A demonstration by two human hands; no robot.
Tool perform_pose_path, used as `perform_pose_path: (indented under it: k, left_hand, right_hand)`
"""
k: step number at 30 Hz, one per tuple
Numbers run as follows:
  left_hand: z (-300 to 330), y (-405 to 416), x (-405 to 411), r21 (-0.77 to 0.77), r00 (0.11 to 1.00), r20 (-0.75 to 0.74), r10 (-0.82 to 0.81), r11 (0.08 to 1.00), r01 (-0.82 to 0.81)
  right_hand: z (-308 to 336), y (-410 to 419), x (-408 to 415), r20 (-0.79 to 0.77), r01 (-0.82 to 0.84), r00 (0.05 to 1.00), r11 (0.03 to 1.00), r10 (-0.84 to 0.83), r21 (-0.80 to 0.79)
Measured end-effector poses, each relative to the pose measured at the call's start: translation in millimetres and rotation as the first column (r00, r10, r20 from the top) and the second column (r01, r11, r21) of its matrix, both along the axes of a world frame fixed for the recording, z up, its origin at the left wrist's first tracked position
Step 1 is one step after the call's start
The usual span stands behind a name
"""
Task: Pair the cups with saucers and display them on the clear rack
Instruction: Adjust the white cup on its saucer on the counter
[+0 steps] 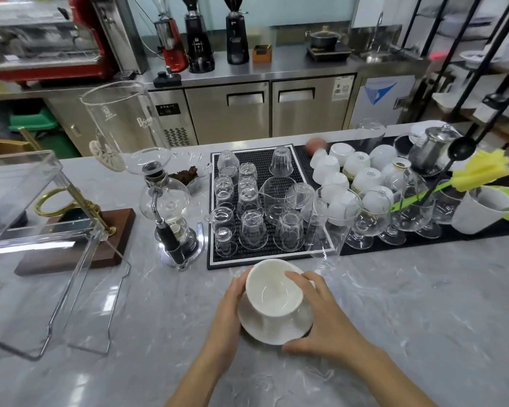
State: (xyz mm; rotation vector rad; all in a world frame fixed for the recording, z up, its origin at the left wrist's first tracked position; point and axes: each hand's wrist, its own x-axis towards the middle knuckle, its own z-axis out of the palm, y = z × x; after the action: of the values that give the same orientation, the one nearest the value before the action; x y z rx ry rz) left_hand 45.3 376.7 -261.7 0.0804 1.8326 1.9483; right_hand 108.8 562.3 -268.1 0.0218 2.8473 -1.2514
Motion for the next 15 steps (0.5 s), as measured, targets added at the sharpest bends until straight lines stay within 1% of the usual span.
perform_pose_path:
  k: [5,9,15]
  left_hand:
    - [3.2,0.2,5.1,0.076,0.998,0.033,0.055,0.995,-0.057]
    - [6.7,-7.5,9.4,0.092,0.999,0.012,0.052,0.994,-0.053]
    - [23.9,-28.1,18.9,0.143,0.997,-0.019,0.079,0.987,-0.076]
  right_hand:
    - [-3.7,-3.3,1.6,-0.015,0.015,1.0,1.0,-0.015,-0.023]
    - [0.6,-9.8,4.9,-0.026,0.02,0.999,0.999,-0.021,-0.036]
    - [22.0,-27.3,7.1,-0.054,-0.024,0.998,0.999,0.023,-0.021]
